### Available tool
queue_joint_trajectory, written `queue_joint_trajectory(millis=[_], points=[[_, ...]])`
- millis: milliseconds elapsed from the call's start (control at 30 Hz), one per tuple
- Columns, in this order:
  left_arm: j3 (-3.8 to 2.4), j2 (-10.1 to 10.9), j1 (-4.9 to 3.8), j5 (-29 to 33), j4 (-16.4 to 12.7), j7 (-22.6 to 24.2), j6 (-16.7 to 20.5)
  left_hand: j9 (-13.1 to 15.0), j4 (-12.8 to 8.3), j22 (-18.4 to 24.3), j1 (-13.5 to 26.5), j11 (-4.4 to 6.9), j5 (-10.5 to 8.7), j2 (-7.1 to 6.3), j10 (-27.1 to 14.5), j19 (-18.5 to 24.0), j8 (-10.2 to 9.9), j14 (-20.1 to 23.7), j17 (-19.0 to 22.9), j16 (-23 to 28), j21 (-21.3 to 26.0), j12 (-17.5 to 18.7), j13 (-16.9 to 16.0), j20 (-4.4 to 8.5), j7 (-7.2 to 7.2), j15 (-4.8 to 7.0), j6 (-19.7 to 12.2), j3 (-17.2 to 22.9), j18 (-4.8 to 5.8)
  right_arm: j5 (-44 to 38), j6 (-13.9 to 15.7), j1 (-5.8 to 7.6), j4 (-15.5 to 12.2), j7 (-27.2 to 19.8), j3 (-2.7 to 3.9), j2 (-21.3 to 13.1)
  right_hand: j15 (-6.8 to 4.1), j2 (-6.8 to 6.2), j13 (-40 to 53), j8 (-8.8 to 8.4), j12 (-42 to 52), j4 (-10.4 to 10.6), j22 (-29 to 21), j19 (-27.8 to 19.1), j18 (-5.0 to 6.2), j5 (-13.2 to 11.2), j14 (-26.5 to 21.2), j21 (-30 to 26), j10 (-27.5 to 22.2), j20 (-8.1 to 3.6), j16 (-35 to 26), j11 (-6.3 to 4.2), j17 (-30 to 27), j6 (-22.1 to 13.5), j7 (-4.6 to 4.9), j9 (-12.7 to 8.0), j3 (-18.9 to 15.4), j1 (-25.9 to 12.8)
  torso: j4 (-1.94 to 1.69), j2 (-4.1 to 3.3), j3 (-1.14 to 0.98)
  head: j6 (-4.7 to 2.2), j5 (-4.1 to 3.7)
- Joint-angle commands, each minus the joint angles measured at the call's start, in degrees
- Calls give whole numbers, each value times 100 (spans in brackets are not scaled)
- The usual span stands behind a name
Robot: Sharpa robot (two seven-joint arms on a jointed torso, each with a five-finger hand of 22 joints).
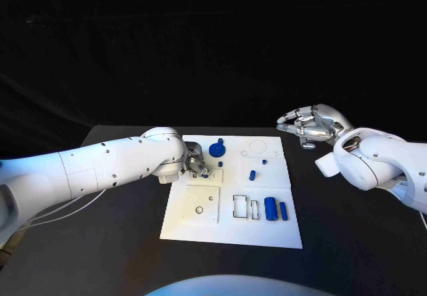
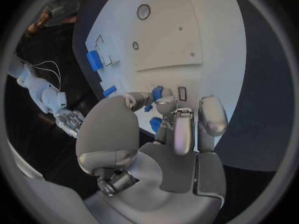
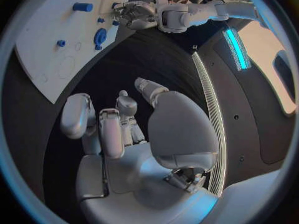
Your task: Assemble the parts on the task board
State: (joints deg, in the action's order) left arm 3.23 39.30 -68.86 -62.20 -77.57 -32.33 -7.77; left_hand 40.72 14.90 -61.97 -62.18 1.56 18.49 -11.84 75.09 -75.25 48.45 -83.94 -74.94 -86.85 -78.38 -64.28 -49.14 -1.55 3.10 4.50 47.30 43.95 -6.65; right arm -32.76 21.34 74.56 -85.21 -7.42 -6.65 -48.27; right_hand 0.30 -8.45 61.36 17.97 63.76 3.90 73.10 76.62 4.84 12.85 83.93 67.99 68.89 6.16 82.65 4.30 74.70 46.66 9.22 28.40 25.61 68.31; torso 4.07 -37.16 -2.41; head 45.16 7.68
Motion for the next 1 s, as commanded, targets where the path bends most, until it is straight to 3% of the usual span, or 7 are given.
queue_joint_trajectory(millis=[33, 433, 867, 1000], points=[[11, -35, 27, 67, -2, -7, -173, 7, -1096, -6, 60, 15, -32, 45, 36, -40, -24, -444, -819, -31, -13, -6, 22, 7, -49, 47, 5, 1041, 109, -49, -46, -3, -6, -15, 0, -3, -31, 7, 0, 23, 1, 50, -6, -39, 62, 36, 225, -22, -19, -10, -27, -5, -8, -29, 0, 11, 3, -60, 3, 1, -3, 13, -11], [11, -42, 29, 115, 35, -50, -280, -14, -888, -15, 255, 48, -80, 53, 39, -55, -52, -447, -836, -44, 6, -15, 68, 29, -99, 72, 35, 503, 113, -20, -46, -3, 2, -40, 0, -1, -30, 11, -28, 34, -21, 90, -27, -54, 68, 27, 222, -55, -38, -9, -35, -3, -18, -42, 1, 17, -15, -97, -7, 6, 4, 24, -25], [9, -30, 29, 117, 64, -106, -282, -132, -345, -29, 423, 55, -144, 31, -5, -86, -179, -453, -864, -64, 30, -24, 173, 42, -113, 80, 199, -745, 120, -4, -26, -3, 6, -59, 0, -5, -26, -3, -62, 64, -44, 163, -51, -72, 75, -73, 215, -104, -74, -6, -48, -1, -30, -80, -1, 36, -67, -155, -10, 2, 3, 32, -29], [9, -25, 29, 90, 66, -142, -263, -133, -271, -44, 413, 61, -144, 17, -45, -97, -172, -459, -894, -77, 26, 48, 313, 45, -120, 84, 225, -900, 122, -3, -13, -4, 5, -80, 0, -6, -25, -16, -91, 75, -69, 180, -67, -85, 80, -106, 209, -130, -102, -5, -60, 0, -48, -89, -2, 43, -88, -167, -6, 3, 3, 28, -36]])
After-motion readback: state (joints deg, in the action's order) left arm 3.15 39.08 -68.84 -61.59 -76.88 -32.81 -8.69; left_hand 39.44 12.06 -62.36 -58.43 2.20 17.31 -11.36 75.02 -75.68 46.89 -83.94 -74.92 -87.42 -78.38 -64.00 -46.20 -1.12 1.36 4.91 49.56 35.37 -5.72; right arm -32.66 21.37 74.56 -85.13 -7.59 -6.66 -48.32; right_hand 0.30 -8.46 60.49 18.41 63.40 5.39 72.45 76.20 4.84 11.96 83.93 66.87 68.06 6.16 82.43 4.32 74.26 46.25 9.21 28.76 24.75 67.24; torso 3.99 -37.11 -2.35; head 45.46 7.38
